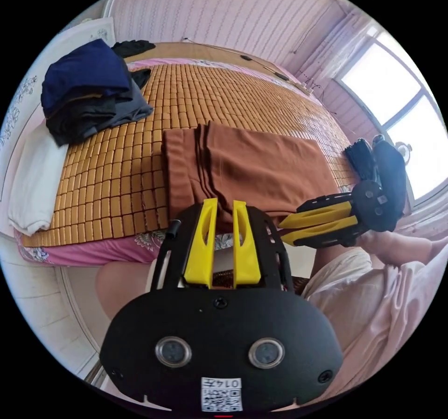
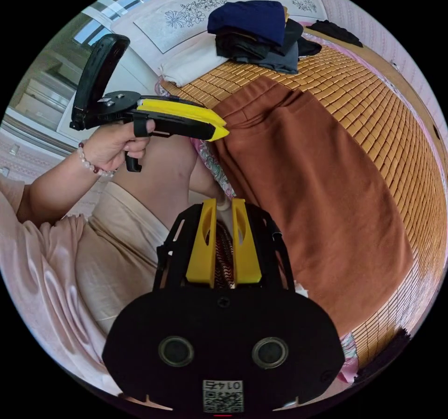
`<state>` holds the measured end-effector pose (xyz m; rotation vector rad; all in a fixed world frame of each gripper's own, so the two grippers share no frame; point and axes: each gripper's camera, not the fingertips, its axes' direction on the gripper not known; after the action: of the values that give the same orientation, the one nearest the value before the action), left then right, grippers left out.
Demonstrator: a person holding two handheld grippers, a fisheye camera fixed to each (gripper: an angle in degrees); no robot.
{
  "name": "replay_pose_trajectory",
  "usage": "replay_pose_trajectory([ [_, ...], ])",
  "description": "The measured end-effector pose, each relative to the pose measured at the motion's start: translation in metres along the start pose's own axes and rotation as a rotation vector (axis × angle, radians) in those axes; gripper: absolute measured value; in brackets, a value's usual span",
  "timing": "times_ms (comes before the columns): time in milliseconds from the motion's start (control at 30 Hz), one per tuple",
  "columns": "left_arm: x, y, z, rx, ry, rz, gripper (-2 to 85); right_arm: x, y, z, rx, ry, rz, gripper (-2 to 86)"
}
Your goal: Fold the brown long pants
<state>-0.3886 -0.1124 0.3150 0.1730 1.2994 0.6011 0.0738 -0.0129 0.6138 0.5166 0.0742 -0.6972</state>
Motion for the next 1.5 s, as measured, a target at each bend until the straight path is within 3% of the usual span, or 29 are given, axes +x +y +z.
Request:
replay_pose_trajectory([
  [300,0.03,-0.01,0.024,-0.1,-0.073,0.069,4.4,-0.015,-0.034,0.029,-0.033,0.002,0.006,5.1],
  [533,0.061,0.009,-0.042,0.058,-0.084,0.119,3.3,-0.015,-0.055,0.021,0.053,0.03,0.017,3.6],
  [700,0.042,0.013,0.005,-0.065,-0.079,0.031,3.7,-0.003,-0.082,0.023,0.054,0.078,0.034,5.3],
  [933,0.059,0.006,-0.016,-0.046,-0.09,0.06,5.8,0.014,-0.17,0.02,0.175,0.353,-0.063,12.2],
  [1033,0.064,0.0,-0.009,-0.076,-0.11,0.07,5.3,0.028,-0.217,0.041,0.112,0.399,-0.083,12.8],
  [1233,0.063,-0.008,-0.017,-0.069,-0.1,0.091,2.1,0.049,-0.264,0.092,-0.19,0.394,-0.092,1.9],
  [1500,0.045,-0.007,-0.036,-0.059,-0.001,0.028,2.7,0.036,-0.264,0.071,-0.068,0.365,-0.228,-0.2],
])
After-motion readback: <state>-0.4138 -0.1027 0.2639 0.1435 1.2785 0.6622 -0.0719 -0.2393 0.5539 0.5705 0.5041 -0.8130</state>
